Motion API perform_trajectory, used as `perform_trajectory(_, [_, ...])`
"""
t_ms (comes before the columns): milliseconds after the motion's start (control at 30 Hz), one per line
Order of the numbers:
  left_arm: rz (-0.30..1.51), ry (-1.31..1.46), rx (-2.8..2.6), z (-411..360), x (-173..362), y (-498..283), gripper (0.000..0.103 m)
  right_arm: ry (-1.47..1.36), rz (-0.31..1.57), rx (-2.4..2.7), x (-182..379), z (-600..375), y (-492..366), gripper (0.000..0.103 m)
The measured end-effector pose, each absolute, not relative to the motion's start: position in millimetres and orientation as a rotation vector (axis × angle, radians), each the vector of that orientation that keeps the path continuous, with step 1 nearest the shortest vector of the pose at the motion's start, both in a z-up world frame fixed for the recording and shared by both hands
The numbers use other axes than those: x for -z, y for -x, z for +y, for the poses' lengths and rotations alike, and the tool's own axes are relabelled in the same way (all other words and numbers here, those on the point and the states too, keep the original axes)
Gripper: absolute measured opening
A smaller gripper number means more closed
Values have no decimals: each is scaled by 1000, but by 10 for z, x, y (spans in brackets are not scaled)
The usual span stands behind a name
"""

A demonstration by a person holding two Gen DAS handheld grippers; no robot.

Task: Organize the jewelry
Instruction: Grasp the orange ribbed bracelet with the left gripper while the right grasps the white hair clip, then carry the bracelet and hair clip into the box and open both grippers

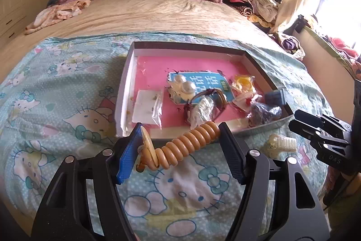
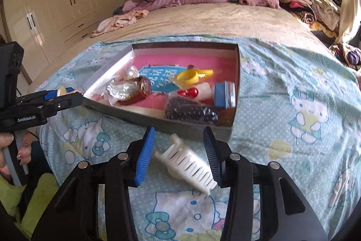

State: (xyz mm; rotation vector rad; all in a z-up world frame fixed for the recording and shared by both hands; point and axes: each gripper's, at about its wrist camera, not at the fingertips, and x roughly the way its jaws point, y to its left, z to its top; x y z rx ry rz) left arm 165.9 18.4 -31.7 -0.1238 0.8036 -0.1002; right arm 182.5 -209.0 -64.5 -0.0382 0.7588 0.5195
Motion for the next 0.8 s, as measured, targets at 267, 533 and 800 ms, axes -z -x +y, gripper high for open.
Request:
perform_trajectory(267, [796, 137, 61, 325, 331, -1936, 59, 74, 784, -548, 697, -2008, -1877, 63])
perform_trajectory(533, [824, 137, 73, 302, 439, -2017, 59, 84, 882, -502, 1099, -1946, -1906, 79])
perform_trajectory(800, [842, 135, 76, 303, 507, -2112, 59, 126, 858, -578, 1158, -1890, -1855, 35])
